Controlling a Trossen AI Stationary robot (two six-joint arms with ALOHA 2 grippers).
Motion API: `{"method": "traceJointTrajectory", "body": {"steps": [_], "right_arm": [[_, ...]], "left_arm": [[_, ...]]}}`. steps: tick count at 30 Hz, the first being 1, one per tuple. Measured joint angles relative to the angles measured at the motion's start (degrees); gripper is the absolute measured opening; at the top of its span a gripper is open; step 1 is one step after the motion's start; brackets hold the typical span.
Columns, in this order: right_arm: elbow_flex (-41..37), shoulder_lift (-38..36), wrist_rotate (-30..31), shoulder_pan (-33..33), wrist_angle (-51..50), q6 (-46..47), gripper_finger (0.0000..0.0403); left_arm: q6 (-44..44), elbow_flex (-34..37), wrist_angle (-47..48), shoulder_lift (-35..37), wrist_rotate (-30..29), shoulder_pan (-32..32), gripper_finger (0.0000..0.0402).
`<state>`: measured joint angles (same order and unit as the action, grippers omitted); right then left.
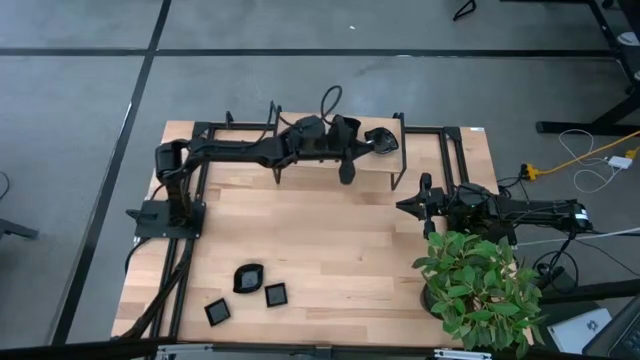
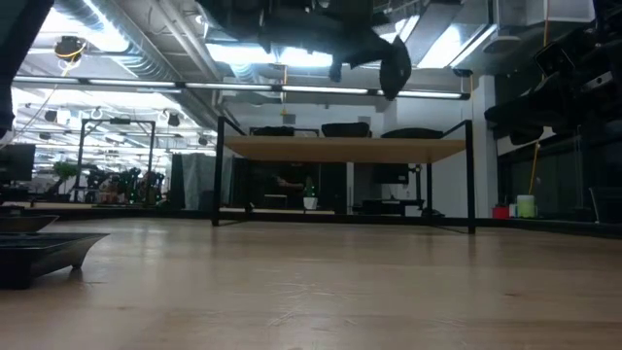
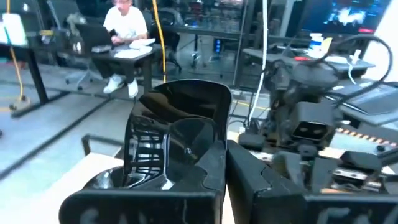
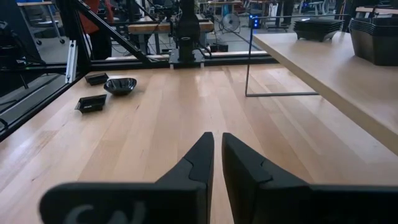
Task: Pick & Place Mini shaped plates
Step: Stack the leaf-shaped plate on top of the leaf-shaped plate on the shelf
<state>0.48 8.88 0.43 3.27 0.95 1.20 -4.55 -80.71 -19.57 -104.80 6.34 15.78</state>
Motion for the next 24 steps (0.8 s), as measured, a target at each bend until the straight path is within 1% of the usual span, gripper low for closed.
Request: {"method": "traceJointTrajectory", "body": {"steps": [4,9,15,20,24], "right_arm": [[0.0,0.0,0.0,0.0,0.0,0.0,0.0034],[0.0,0.0,0.0,0.0,0.0,0.0,0.0034],[0.0,0.0,0.0,0.0,0.0,0.0,0.0034],[0.0,0.0,0.0,0.0,0.0,0.0,0.0034],[0.0,0.0,0.0,0.0,0.0,0.0,0.0034]], "left_arm": [[-2.3,0.0,-2.5,-1.8,2.0,1.8,0.0003],[-1.3,0.0,-6.0,-2.4,2.0,2.6,0.0007],[-1.8,0.0,-6.1,-2.6,1.9,3.9,0.0003],[-1.5,0.0,-6.7,-4.2,2.0,4.5,0.0004],[0.2,-1.6,-5.8,-6.2,1.9,4.6,0.0003]]}}
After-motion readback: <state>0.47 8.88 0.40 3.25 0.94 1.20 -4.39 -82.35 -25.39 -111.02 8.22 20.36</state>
